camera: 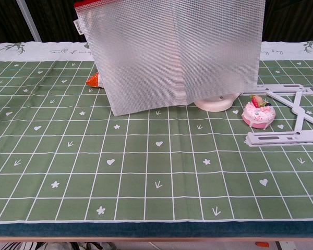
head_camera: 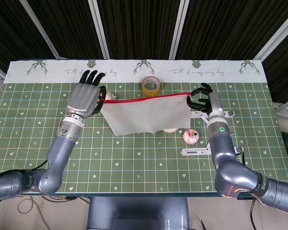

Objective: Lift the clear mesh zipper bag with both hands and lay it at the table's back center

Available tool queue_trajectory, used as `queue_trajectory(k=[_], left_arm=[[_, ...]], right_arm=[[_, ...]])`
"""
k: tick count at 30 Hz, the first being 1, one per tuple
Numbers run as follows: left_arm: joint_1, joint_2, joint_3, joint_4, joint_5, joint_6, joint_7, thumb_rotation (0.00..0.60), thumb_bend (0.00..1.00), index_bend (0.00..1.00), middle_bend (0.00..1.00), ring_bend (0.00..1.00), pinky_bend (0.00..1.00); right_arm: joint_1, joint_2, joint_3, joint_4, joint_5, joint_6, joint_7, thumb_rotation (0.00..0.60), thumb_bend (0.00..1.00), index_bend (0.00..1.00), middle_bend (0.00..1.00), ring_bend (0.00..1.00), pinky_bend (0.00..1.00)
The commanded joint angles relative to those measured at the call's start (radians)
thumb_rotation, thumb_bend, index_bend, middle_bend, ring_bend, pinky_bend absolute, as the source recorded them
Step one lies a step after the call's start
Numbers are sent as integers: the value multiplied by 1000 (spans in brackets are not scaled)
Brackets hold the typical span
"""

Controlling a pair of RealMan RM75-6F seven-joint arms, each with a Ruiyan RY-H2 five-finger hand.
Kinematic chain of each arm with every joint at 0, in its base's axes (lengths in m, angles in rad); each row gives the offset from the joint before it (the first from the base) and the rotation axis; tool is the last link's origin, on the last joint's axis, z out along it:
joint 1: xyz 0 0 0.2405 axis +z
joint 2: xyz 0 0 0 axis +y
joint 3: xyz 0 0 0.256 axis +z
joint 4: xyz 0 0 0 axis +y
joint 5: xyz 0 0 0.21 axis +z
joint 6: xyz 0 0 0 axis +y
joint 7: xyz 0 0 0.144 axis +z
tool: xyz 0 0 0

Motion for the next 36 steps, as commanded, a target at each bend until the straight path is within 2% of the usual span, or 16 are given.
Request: queue_trajectory(k=[1,12,28,29,31,32,34,36], left_arm=[[31,40,8,-21,22,-3,-25,600,448,578,116,0,0],[73,104,10,-23,52,-28,-65,600,448,578,116,0,0],[92,121,11,-24,58,-42,-71,600,443,573,109,0,0],[93,121,11,-24,58,-43,-71,600,421,558,99,0,0],[94,120,13,-27,57,-47,-70,600,333,481,64,0,0],[93,120,14,-28,54,-50,-68,600,265,412,40,0,0],[92,121,16,-33,46,-56,-65,600,179,285,10,0,0],[91,122,15,-40,35,-61,-64,600,134,170,0,0,0]], right_arm=[[-7,9,-6,1,-3,-7,2,600,526,631,96,0,206],[-15,30,-26,8,-14,-14,12,600,529,631,96,0,206],[-28,50,-54,24,-20,-27,27,600,523,631,91,0,206],[-28,51,-57,24,-20,-29,27,600,506,598,78,0,206],[-29,54,-65,19,-25,-37,21,600,429,416,36,0,206],[-29,56,-72,15,-32,-43,14,600,364,239,13,0,206],[-30,61,-84,7,-49,-55,2,600,287,41,0,0,206],[-31,68,-103,-2,-68,-72,-16,600,241,0,0,0,206]])
